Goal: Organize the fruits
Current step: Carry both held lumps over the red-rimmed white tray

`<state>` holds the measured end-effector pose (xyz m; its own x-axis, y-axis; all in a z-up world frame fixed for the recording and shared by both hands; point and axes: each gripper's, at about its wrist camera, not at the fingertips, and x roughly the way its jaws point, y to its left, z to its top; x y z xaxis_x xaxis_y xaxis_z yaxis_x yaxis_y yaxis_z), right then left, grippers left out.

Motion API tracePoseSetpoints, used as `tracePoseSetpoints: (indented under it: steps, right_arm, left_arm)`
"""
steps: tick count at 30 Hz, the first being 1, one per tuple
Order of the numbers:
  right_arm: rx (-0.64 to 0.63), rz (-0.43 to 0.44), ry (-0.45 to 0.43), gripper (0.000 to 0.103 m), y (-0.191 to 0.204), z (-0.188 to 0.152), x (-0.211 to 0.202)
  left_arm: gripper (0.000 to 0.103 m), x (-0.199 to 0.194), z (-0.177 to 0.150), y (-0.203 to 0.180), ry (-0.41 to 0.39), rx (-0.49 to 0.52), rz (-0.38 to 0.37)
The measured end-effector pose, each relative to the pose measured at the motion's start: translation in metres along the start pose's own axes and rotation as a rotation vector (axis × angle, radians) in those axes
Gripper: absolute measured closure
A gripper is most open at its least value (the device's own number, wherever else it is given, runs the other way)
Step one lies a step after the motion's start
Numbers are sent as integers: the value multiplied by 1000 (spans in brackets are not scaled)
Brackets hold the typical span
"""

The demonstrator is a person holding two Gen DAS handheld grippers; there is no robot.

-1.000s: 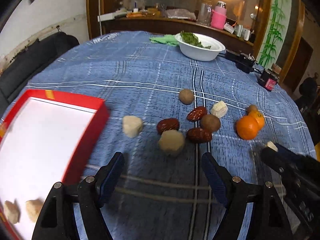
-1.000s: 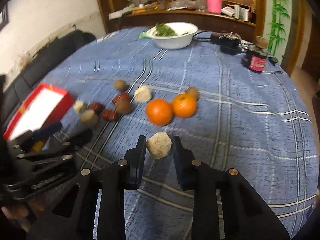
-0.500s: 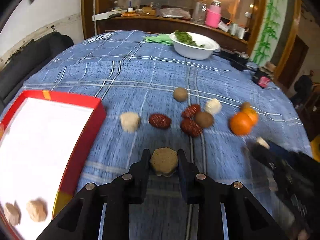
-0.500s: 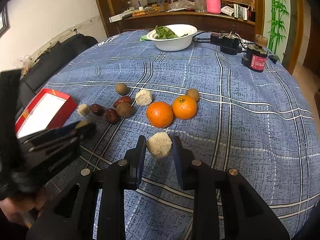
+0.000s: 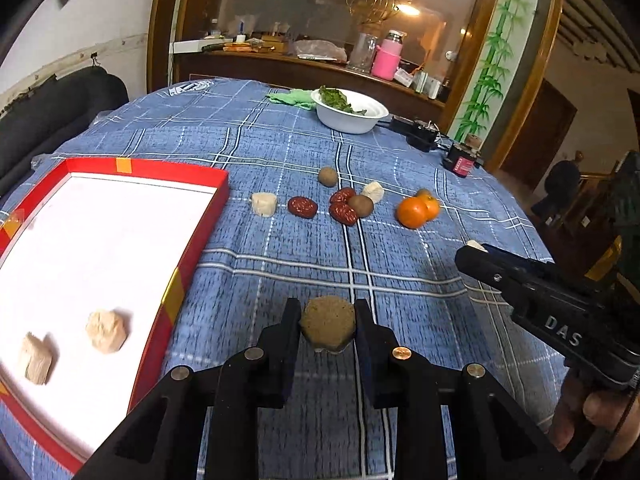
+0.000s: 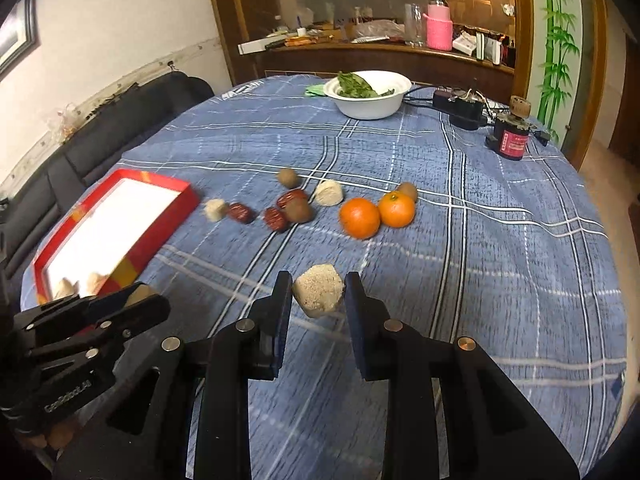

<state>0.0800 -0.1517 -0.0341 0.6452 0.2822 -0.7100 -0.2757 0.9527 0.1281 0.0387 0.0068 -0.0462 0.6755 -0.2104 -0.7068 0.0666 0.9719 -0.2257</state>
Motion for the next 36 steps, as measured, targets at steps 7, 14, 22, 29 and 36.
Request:
tracePoseSetpoints:
  steps: [7,14,22,29,36]
  right_arm:
    - [-7,-5,7,78,14,-14,-16]
    - [14,36,21,78,25,-28,-16]
    - [3,71,25,77,36,-35,-19]
    - [-13,100,11,77,45,-36,-25]
    - [-40,140,-2,77,58,-32,-28]
  left_arm:
    - [78,-9,-8,4,4,0,9]
    - [78,-20,-12,11,-3,-9,24]
    - [78,-30,-13,9,-16,-7,29]
    - [78,-39,-10,10,-33,-13,38]
    - [78,-53,-1,22,-70,-47,66]
